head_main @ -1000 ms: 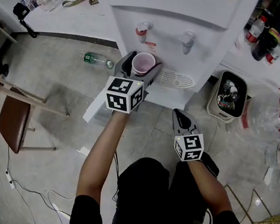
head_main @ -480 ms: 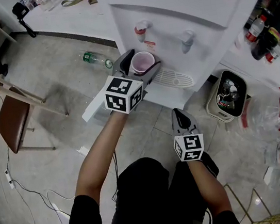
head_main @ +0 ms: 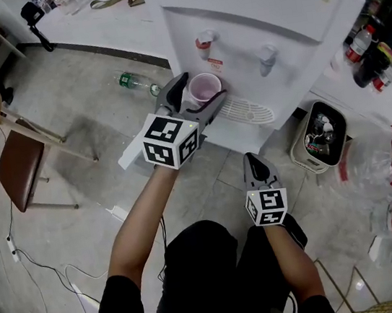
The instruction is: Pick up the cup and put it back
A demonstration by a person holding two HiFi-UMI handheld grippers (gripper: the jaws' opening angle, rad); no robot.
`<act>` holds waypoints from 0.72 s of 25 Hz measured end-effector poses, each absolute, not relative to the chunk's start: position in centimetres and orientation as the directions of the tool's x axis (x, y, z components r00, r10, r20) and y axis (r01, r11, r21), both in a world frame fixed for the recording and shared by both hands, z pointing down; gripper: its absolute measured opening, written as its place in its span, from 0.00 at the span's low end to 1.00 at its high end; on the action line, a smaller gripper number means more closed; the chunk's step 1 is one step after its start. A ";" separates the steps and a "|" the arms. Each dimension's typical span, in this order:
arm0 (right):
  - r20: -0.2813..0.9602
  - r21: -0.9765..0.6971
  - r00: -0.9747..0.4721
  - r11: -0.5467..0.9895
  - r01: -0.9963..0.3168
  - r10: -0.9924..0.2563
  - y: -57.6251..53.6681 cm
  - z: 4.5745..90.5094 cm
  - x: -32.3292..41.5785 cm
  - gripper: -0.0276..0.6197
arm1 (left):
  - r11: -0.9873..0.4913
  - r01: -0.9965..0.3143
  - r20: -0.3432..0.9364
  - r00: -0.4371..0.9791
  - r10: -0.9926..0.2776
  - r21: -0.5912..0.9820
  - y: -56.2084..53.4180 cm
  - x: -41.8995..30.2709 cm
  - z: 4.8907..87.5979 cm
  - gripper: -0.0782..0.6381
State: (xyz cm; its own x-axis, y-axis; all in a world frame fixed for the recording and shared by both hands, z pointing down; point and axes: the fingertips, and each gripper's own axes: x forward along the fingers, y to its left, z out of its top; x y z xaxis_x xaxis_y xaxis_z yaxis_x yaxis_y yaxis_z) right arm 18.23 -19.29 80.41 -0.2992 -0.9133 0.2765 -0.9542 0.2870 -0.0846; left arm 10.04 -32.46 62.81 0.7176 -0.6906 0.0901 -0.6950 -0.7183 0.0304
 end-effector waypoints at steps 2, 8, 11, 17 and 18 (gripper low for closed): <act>0.273 -0.098 -0.299 0.283 -0.954 -0.914 -19.4 80.4 18.2 0.03 | -0.724 -0.690 0.087 0.723 -0.685 0.032 -31.4 9.9 62.6 0.64; 0.265 -0.108 -0.308 0.289 -0.951 -0.914 -19.9 80.1 17.3 0.03 | -0.702 -0.711 0.072 0.702 -0.708 0.032 -27.6 7.6 63.2 0.36; 0.266 -0.112 -0.300 0.280 -0.954 -0.916 -20.2 80.0 17.1 0.03 | -0.679 -0.733 0.065 0.680 -0.730 0.042 -26.3 5.8 64.0 0.18; 0.291 -0.081 -0.308 0.298 -0.951 -0.906 -21.0 78.8 16.4 0.03 | -0.685 -0.722 0.148 0.691 -0.707 0.099 -24.0 4.3 66.8 0.12; 0.300 -0.080 -0.309 0.299 -0.951 -0.902 -21.0 78.4 16.2 0.03 | -0.685 -0.720 0.162 0.693 -0.702 0.110 -23.7 4.2 66.9 0.12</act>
